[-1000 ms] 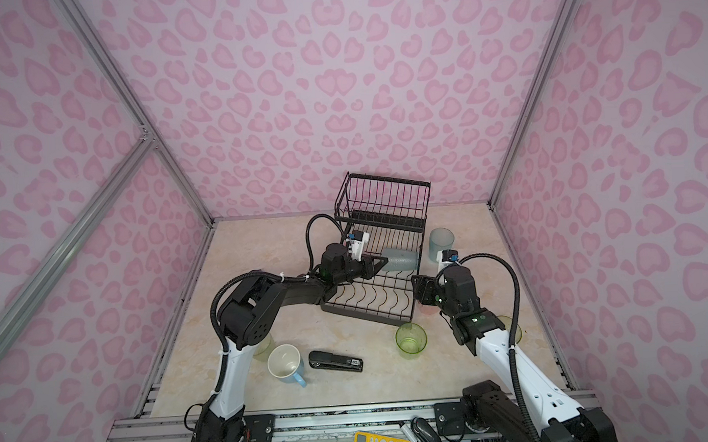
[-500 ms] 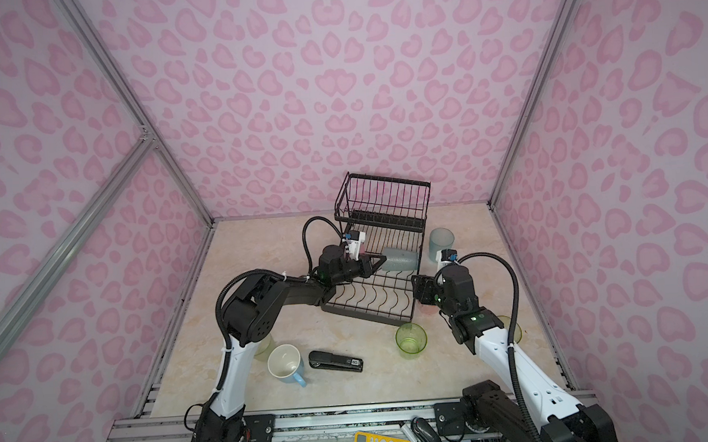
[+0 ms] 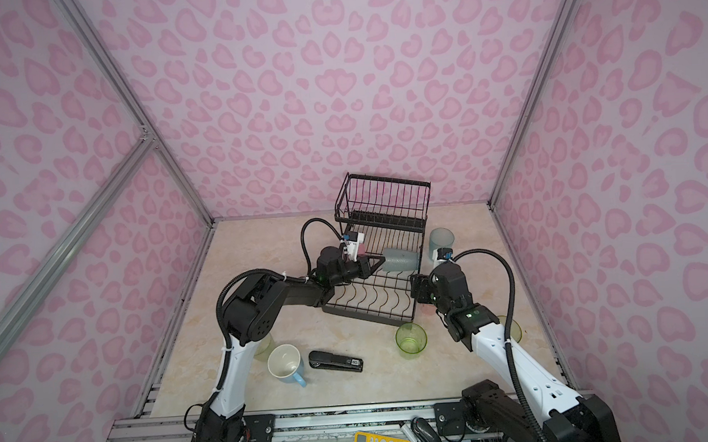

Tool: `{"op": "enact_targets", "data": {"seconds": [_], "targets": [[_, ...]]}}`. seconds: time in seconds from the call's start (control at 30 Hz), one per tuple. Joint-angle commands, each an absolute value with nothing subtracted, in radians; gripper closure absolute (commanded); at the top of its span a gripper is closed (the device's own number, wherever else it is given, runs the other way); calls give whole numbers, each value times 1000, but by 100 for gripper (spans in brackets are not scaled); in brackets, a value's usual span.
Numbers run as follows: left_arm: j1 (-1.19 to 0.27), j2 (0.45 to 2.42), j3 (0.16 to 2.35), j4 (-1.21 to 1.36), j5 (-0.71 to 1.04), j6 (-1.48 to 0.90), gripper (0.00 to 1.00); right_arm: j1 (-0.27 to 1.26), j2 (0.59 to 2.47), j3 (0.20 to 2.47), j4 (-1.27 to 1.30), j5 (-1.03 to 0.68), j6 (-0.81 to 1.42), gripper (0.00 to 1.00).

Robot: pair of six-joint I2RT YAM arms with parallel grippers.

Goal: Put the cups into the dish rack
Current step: 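Move the right gripper back into the rack beside the left gripper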

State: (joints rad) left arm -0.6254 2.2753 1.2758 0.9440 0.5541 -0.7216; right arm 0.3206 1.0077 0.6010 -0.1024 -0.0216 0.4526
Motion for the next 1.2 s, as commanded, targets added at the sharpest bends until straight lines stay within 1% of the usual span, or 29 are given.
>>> {"op": "enact_targets", "data": {"seconds": [0.0,0.17,0.33,0.6,0.83,0.97,1.17], "targets": [[-623,2274,1269,1056,574,-722,90,327,1018,613,-98,14,444,28],[-621,2245,1242,1044,569,-701,89,354,1066,651,-90,29,419,28],[-621,2211,1223,1026,568,-682,84,390,1150,679,-40,43,386,28],[-613,2174,1181,1028,572,-669,83,429,1285,747,15,81,355,28],[-613,2131,1139,1020,564,-649,83,431,1410,807,70,88,333,27],[-613,2107,1107,1013,561,-637,80,432,1481,839,126,101,331,27],[-610,2069,1057,999,554,-622,73,432,1571,895,183,138,321,28]]}}
